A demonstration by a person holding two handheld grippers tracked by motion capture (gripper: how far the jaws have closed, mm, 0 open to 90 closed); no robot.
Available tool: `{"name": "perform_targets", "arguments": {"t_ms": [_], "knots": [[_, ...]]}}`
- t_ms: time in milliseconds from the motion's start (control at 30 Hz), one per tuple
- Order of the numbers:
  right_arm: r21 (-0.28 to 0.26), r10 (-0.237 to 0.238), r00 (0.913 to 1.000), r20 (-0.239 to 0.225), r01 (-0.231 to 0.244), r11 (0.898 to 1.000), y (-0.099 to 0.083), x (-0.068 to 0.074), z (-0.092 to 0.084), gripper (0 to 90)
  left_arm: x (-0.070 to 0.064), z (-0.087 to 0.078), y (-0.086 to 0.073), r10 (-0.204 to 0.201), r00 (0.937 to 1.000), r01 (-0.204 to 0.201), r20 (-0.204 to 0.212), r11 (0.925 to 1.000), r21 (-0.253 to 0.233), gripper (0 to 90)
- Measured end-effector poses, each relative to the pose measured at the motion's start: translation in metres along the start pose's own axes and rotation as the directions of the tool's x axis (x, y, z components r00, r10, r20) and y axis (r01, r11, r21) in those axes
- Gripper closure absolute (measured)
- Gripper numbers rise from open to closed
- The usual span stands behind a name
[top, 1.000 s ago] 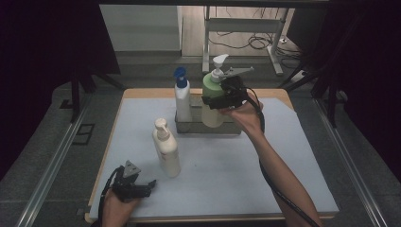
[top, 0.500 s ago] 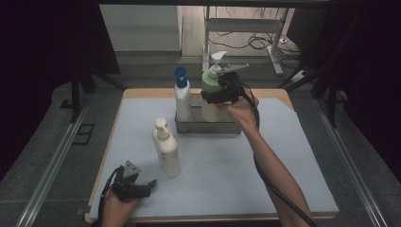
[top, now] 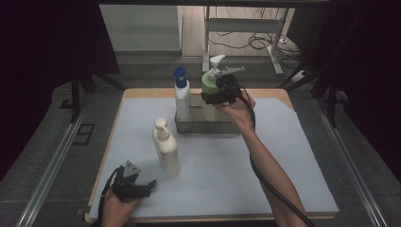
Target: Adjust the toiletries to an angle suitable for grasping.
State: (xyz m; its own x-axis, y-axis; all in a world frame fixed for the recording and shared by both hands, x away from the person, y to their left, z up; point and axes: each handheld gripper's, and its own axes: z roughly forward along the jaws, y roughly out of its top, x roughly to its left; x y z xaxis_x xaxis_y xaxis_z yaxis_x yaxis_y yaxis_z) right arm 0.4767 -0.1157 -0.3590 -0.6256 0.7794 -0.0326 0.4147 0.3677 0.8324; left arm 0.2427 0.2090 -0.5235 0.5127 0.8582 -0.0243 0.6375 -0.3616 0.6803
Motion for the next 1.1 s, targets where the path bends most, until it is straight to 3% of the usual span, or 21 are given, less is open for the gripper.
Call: {"name": "perform_targets", "arguments": {"t_ms": [1100], "knots": [[0.087, -0.012, 0.9999, -0.009, 0.012, 0.996, -0.037, -0.001, 0.029, 12.4, 0.000, 0.000, 0.000, 0.000, 1.0000, 0.000, 0.000, 1.0000, 0.000, 12.7]]}}
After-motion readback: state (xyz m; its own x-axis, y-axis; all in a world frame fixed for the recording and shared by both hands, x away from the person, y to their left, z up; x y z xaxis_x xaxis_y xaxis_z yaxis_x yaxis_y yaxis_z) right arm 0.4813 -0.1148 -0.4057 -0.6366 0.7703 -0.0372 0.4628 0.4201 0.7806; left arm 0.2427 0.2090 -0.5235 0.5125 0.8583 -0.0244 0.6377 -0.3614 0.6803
